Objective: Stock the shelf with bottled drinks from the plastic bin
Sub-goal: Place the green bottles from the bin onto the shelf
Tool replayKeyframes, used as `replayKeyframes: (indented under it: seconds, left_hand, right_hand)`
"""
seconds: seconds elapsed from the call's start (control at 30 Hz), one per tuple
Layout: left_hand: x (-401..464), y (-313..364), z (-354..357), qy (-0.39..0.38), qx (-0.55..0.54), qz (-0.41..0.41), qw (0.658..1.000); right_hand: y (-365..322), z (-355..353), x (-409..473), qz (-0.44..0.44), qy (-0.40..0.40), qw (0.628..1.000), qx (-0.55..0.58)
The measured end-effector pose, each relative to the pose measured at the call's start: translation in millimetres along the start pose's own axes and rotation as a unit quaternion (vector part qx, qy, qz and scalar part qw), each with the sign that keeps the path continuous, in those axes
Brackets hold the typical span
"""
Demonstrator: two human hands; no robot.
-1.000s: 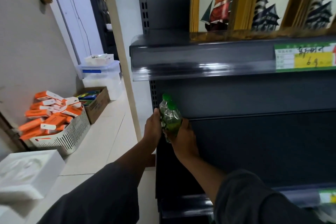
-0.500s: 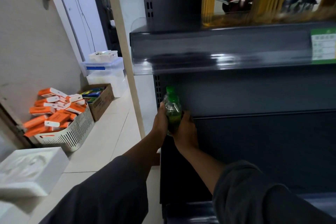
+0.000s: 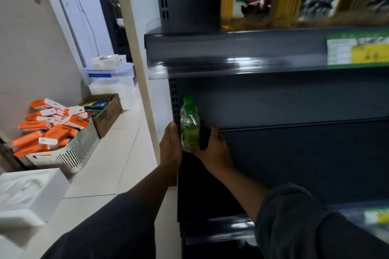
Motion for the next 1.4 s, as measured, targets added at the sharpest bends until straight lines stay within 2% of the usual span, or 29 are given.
replayKeyframes:
  seconds: [0.07,0.13,0.23,0.3,0.5,0.6,0.83,1.03,1.23,1.4]
  left_hand:
    - [-22.1,3.3,-14.6,0.072,0.159,0.044,0.984]
    - [-43.9,7.5,-16.6,0.091,0.259,0.069,0.959]
    - [-71.9,27.4,1.7,0.046,0.394,0.148,0.906]
    - [-91.2,42.6,19.1,0.014,0.443,0.201,0.874]
    - [-159.5,90.4,103.5,-0.043,0.461,0.294,0.836]
    - [-191.0,97.0,155.5,-0.105,0.469,0.291,0.827]
    - [-249.1,154.8,318.7,-0.220,0.447,0.313,0.809]
    - [-320.9,208.9,437.9,-0.295,0.434,0.374,0.764]
    - [-386.4,216.0,492.3,-0.353,0.431,0.365,0.746]
    - [-419.4,180.7,511.7,-0.380,0.428,0.333,0.749]
  right_hand:
    - [1.0,-17.6,-19.7,-0.001,0.002,0.999,-0.044]
    - [4.1,-42.7,-45.8,0.000,0.024,0.994,-0.105]
    - [9.7,-79.2,-87.8,0.016,0.040,0.983,-0.177]
    - [12.3,-103.5,-119.7,0.030,0.061,0.974,-0.217]
    - [40.2,-179.5,-221.9,0.100,0.106,0.948,-0.282]
    - [66.4,-214.8,-274.0,0.118,0.129,0.942,-0.287]
    - [140.4,-330.5,-412.4,0.231,0.152,0.911,-0.304]
    - [176.7,-407.5,-526.9,0.321,0.183,0.882,-0.293]
    - [171.7,-424.2,-590.5,0.338,0.197,0.883,-0.261]
    - [211.9,-411.5,-604.1,0.367,0.180,0.883,-0.232]
Point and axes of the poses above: each hand's wrist, its own x-axis towards the middle knuckle, its own z-axis out of the palm, y = z × x, the point moved 7 cm from there along x, towards the middle knuckle, and after that the axes turned 15 degrees about -y, right-handed, at the moved point
